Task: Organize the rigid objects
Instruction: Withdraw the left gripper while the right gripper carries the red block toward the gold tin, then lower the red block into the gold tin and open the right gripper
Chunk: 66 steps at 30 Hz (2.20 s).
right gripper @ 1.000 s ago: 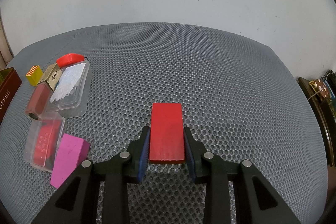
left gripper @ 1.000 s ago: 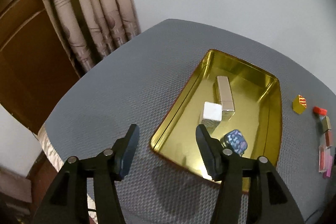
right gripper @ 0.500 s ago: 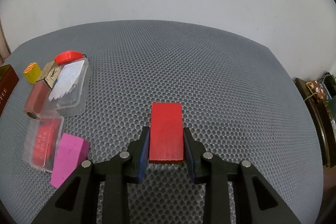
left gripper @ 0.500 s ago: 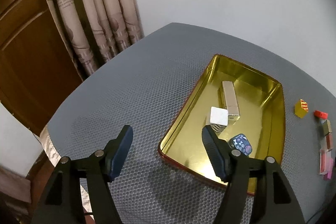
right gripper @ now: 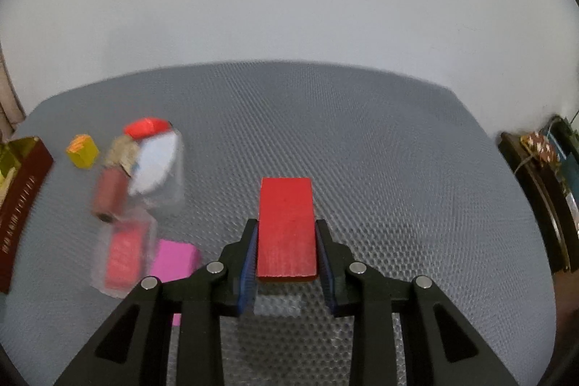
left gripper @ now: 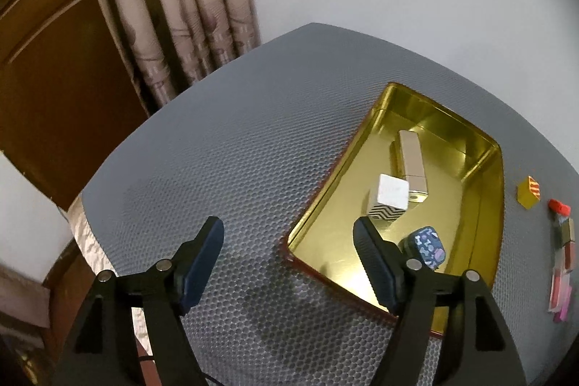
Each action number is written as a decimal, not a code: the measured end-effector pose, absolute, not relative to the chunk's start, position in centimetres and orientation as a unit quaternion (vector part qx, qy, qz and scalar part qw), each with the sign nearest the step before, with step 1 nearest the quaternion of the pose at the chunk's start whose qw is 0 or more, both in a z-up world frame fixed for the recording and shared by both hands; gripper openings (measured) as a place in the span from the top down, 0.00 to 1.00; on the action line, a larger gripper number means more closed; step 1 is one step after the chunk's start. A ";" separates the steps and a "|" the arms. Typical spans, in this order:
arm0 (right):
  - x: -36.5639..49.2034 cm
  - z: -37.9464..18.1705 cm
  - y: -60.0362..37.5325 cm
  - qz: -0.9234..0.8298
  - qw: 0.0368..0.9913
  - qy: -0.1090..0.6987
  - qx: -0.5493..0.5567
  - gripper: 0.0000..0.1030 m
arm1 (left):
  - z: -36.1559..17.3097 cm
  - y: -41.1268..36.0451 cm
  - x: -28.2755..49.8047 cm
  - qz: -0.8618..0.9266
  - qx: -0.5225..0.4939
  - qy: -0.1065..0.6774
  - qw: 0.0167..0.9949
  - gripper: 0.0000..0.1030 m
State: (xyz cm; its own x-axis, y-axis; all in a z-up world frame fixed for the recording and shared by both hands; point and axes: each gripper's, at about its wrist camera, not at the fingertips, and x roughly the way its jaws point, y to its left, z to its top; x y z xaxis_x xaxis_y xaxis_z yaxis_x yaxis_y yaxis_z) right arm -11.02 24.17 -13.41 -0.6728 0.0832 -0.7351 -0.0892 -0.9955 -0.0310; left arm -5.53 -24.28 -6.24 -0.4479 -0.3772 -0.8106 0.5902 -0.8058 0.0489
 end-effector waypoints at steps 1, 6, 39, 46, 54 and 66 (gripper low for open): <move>-11.0 -12.9 23.7 0.917 0.040 0.004 -0.397 0.71 | -6.2 -24.4 -5.5 -0.841 0.440 0.124 0.289 0.31; -11.0 -10.3 18.8 0.926 -0.020 -0.014 -0.377 0.71 | -6.5 -25.1 -5.2 -0.832 0.443 0.136 0.305 0.29; -9.8 -10.3 -14.6 0.844 -0.297 -0.115 -0.432 0.71 | -7.1 -31.0 -1.8 -0.773 0.426 0.238 0.406 0.25; -10.0 -11.9 -14.1 0.831 -0.308 -0.107 -0.450 0.70 | -7.0 -30.6 -2.1 -0.781 0.418 0.232 0.402 0.24; -9.0 -11.7 -14.2 0.833 -0.310 -0.127 -0.440 0.70 | -7.2 -30.6 -2.2 -0.781 0.417 0.237 0.401 0.24; -8.3 -8.2 -8.0 0.863 -0.281 -0.086 -0.410 0.54 | -6.9 -30.7 -2.0 -0.786 0.413 0.228 0.400 0.24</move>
State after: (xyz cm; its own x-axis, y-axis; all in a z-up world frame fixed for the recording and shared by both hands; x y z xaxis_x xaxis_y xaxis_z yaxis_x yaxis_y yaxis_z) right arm -8.28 -8.01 -8.22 -0.5055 -0.4142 -0.7569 0.5553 -0.8276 0.0820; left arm -2.01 -30.70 -6.95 -0.3401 -0.4403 -0.8309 0.8163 -0.5770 -0.0284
